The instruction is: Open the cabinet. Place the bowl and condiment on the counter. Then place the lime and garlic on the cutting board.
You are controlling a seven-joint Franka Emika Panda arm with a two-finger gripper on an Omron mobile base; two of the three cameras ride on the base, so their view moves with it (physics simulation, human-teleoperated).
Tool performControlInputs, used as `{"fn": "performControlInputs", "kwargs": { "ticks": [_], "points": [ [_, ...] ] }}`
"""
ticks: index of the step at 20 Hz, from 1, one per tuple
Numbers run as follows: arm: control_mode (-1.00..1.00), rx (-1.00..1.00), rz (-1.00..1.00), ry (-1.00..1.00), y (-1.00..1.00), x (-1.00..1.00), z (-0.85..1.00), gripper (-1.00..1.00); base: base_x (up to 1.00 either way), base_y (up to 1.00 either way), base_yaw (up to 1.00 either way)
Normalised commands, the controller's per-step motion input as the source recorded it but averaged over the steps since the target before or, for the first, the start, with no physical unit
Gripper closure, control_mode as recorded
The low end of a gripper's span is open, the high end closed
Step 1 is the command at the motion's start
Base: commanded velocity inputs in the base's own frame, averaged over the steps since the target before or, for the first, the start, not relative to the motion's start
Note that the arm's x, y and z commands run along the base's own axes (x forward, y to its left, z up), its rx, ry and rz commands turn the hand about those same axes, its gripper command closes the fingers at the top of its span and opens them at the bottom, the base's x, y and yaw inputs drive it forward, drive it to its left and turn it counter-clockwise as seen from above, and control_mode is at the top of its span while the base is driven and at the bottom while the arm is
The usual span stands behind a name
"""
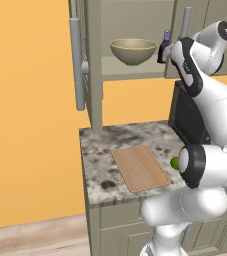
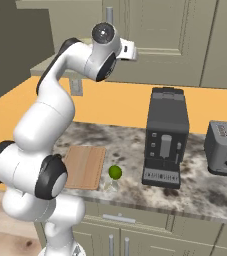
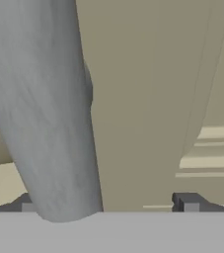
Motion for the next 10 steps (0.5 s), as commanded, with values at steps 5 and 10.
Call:
{"fn": "performControlInputs", "kwargs": {
  "ticks": [5, 10],
  "points": [
    [-1.00, -0.01, 0.00, -0.04, -0.12, 0.28, 0.00, 1.00, 0.00, 0.00, 0.00],
    [-1.00, -0.07, -0.07, -0.08, -0.31, 0.15, -0.12, 1.00, 0.00, 0.00, 0.00]
  ]
}}
